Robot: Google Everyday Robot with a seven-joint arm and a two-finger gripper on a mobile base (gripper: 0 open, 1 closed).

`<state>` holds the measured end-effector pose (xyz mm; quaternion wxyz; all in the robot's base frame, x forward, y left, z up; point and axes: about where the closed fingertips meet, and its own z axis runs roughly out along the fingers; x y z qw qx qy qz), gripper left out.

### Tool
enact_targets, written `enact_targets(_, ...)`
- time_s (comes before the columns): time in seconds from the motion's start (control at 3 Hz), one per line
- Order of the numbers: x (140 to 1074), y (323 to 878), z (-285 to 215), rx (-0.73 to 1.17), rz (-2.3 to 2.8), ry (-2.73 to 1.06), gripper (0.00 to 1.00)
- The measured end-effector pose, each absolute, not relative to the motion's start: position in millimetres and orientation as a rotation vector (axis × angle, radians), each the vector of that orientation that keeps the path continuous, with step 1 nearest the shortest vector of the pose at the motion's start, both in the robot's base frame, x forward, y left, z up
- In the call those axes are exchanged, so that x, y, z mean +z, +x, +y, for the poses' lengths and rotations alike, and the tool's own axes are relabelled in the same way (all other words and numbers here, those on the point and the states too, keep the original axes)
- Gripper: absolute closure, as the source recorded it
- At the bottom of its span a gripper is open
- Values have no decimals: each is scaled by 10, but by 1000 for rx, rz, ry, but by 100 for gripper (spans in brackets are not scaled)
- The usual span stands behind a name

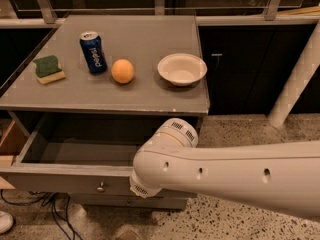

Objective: Close top drawer

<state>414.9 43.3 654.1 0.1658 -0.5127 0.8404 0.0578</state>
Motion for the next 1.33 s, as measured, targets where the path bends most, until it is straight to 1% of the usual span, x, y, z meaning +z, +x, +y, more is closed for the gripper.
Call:
enact_targets(0.67,6689,4655,737,180,2339,-1354,100)
enact_targets(1.33,6584,4600,667,169,2375,-1357,100)
